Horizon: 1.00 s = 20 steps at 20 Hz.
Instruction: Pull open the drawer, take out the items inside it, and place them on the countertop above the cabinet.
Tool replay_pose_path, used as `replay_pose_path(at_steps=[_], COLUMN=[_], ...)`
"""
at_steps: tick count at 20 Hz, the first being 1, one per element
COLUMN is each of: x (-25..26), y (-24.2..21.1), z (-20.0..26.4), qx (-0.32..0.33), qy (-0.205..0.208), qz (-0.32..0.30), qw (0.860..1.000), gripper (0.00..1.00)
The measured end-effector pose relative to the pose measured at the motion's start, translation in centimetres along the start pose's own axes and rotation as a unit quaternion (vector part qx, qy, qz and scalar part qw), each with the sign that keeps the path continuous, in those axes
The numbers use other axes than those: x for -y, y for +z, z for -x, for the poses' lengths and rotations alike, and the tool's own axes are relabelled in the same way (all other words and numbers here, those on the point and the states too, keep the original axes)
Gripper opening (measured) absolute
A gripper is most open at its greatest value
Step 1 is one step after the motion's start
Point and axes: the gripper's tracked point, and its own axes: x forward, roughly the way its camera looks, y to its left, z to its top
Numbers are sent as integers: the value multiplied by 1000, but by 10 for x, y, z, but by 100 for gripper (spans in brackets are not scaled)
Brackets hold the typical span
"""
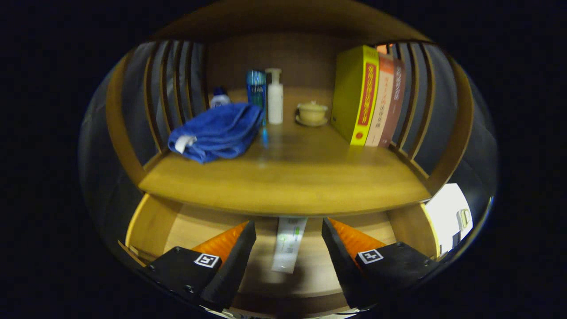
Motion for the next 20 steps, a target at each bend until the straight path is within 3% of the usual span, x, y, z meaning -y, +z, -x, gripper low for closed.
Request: replay_pose_path(at_steps=[5,12,13,14,20], x=[-3,-8,-3,-4,-10], y=[-47,-70,-70,-66,-69], z=[-33,-46,-48,-40,-32], qx=[-107,-175,-176,-181,-175], qy=[6,-3,-13,-11,16], qz=[-7,-25,-27,-33,-36], qw=[994,984,984,983,984], gripper=[98,82,77,58,48])
